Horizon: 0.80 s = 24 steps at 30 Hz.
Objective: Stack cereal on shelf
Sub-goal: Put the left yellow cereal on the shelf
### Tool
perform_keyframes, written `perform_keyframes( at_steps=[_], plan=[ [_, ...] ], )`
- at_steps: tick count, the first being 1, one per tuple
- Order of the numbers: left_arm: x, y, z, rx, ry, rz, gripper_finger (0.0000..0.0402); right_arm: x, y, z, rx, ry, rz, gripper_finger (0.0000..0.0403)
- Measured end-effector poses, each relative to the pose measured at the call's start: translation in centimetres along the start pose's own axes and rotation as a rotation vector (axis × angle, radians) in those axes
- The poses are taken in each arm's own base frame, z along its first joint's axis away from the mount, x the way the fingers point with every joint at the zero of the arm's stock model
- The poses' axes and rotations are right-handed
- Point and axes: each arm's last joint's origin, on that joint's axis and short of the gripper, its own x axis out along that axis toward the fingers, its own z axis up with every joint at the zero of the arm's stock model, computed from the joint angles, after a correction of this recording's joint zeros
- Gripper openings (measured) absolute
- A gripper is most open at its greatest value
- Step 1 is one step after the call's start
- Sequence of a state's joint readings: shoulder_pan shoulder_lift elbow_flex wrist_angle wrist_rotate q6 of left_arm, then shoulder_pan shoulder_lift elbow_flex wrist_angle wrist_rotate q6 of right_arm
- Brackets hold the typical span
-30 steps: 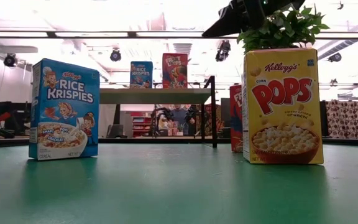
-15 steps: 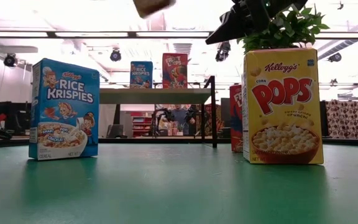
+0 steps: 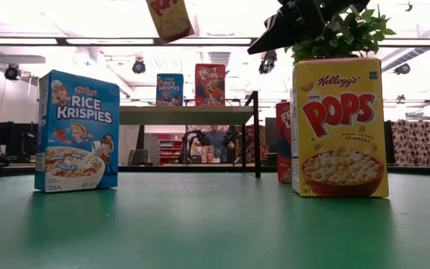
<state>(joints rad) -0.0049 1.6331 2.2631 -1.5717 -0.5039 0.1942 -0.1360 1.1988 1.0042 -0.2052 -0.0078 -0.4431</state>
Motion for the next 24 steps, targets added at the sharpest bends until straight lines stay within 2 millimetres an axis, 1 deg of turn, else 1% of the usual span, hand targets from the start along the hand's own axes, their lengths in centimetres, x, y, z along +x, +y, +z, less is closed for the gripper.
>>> perform_keyframes(
  at_steps=[7,13,18,21,24],
  plan=[
    [0.3,5.0,-2.6,-0.076,0.041,0.026,0.0153,0.0,0.0,0.0,0.012,0.001,0.0,0.0013],
    [1.2,8.0,-4.2,-0.07,0.105,0.067,0.0153,0.0,0.0,0.0,0.032,0.005,0.003,0.0013],
    [1.7,9.2,-5.4,-0.096,0.158,0.096,0.0153,0.0,0.1,-0.2,0.06,0.022,0.01,0.0013],
    [1.4,9.2,-6.5,-0.105,0.182,0.101,0.0153,0.0,0.2,-0.3,0.072,0.033,0.015,0.0013],
    [1.6,9.0,-7.4,-0.063,0.23,0.11,0.0149,0.0,0.2,-0.4,0.085,0.034,0.015,0.0013]
  ],
)
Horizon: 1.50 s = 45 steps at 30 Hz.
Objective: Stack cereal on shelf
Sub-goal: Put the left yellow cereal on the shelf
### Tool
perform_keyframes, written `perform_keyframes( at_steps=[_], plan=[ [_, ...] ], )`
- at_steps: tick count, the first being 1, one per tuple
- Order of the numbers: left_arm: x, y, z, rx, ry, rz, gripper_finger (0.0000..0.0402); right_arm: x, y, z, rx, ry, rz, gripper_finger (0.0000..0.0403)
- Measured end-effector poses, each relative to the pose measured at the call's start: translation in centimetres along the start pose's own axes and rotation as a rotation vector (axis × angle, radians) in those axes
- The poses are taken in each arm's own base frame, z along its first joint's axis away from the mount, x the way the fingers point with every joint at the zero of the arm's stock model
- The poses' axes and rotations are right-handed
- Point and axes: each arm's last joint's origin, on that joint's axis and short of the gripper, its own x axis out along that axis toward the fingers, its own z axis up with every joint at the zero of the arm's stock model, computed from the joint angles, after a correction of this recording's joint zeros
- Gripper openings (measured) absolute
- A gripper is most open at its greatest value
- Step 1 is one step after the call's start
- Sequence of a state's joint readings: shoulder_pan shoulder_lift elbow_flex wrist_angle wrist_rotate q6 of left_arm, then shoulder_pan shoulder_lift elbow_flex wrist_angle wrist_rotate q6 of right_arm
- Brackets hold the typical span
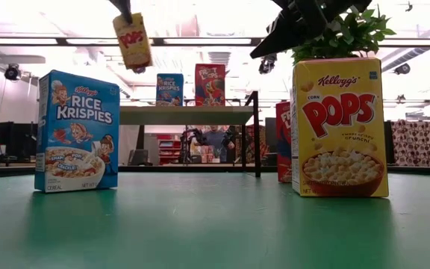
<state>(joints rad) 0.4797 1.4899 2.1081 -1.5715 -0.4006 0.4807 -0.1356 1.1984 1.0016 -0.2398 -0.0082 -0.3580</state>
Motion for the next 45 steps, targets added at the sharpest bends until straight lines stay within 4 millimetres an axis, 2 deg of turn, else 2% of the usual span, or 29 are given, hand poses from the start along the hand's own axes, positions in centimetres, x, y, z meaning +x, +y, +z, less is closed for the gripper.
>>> perform_keyframes(
  at_steps=[4,8,17,29,35,45],
  plan=[
    [1.1,-0.3,-1.2,0.056,0.105,0.05,0.0141,0.0,0.0,-0.1,0.01,0.005,0.001,0.0013],
    [2.7,-0.8,-2.0,0.121,0.178,0.024,0.0128,0.0,0.0,-0.1,0.022,0.01,0.003,0.0013],
    [5.8,-2.1,-1.9,0.187,0.175,-0.217,0.0108,0.0,0.1,-0.1,0.026,0.011,0.004,0.0013],
    [7.8,-0.9,-1.9,0.104,0.218,-0.232,0.0107,0.0,0.1,-0.2,0.025,0.02,0.007,0.0013],
    [8.2,-0.9,-1.7,0.079,0.225,-0.231,0.0108,0.0,0.1,-0.3,0.025,0.025,0.009,0.0013],
    [9.3,-1.0,-1.3,0.083,0.245,-0.242,0.0145,0.0,0.2,-0.4,0.026,0.04,0.014,0.0013]
  ],
)
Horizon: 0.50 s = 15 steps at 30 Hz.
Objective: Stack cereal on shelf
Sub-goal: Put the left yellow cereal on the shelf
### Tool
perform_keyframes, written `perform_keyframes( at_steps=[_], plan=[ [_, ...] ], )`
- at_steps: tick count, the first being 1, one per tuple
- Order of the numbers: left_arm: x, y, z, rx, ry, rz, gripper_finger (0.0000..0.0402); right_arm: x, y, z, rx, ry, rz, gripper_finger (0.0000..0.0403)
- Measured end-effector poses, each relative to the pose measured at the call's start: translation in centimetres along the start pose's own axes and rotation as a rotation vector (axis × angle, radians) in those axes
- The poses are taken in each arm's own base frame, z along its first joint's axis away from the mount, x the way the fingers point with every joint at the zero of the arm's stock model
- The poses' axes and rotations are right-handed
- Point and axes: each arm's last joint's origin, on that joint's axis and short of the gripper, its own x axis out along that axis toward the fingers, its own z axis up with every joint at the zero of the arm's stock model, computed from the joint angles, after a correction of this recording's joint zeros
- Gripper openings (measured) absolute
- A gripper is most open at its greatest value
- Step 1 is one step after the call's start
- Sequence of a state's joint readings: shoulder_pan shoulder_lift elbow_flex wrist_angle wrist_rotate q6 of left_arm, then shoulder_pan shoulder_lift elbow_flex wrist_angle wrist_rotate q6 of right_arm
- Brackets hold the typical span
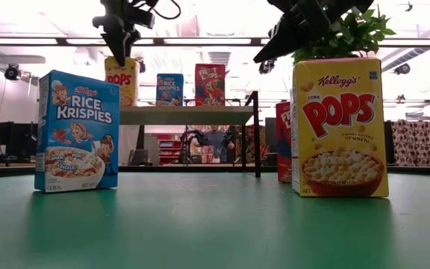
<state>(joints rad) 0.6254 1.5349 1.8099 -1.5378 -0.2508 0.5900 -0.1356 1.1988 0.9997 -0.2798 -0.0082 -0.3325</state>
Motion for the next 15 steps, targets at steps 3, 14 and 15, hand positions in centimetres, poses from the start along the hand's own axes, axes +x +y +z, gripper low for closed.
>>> perform_keyframes(
  at_steps=[3,14,15],
  plan=[
    [0.04,0.02,0.05,0.001,-0.001,0.001,0.0154,0.0,0.0,0.0,0.0,0.0,0.0,0.0013],
    [0.11,0.38,0.05,-0.011,-0.003,0.027,0.0165,0.0,0.0,-0.01,0.0,0.001,0.0,0.0013],
    [0.11,0.42,0.02,-0.011,0.002,0.036,0.0165,0.0,0.0,-0.01,0.0,0.001,0.0,0.0013]
  ],
)
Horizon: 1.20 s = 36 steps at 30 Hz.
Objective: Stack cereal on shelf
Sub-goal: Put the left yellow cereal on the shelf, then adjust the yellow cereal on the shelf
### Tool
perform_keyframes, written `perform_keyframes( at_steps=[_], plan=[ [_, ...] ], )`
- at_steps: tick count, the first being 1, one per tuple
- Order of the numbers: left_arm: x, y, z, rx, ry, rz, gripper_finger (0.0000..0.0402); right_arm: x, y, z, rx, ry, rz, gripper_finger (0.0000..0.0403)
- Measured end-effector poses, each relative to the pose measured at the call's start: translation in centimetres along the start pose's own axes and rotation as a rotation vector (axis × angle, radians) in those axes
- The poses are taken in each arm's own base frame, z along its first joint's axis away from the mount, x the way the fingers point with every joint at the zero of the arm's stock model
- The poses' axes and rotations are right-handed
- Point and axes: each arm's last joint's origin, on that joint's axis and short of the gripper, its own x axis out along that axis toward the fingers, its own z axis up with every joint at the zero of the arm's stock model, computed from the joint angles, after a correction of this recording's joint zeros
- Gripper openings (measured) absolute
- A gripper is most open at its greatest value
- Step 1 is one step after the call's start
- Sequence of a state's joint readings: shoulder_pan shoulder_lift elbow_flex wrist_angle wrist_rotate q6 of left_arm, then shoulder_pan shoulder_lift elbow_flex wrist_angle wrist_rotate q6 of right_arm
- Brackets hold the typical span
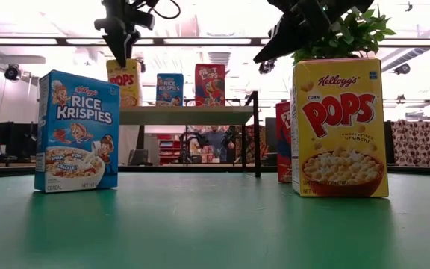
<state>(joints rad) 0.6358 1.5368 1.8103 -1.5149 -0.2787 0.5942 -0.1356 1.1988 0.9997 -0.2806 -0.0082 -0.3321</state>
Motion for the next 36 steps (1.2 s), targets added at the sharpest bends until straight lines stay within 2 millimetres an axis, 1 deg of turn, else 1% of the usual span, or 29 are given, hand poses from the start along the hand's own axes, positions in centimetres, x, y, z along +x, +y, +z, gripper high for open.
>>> perform_keyframes(
  at_steps=[6,15,19,28,32,36],
  plan=[
    [0.2,0.7,-0.2,0.002,0.014,0.053,0.0165,0.0,0.0,0.0,0.002,0.0,0.0,0.0013],
    [0.4,1.5,-0.7,-0.03,0.018,0.053,0.0165,0.0,0.0,0.0,0.002,0.0,0.0,0.0013],
    [0.7,1.6,-0.5,-0.033,0.01,0.041,0.0166,0.0,0.0,0.0,0.003,0.0,0.0,0.0013],
    [2.2,1.9,0.4,-0.019,0.06,0.047,0.0198,0.0,0.0,0.0,0.003,0.002,0.001,0.0013],
    [2.2,2.0,0.5,-0.022,0.068,0.07,0.0211,0.0,0.0,0.0,0.002,0.003,0.001,0.0013],
    [1.7,2.2,0.4,-0.035,0.055,0.082,0.0219,0.0,0.0,0.0,0.002,0.005,0.002,0.0013]
  ],
)
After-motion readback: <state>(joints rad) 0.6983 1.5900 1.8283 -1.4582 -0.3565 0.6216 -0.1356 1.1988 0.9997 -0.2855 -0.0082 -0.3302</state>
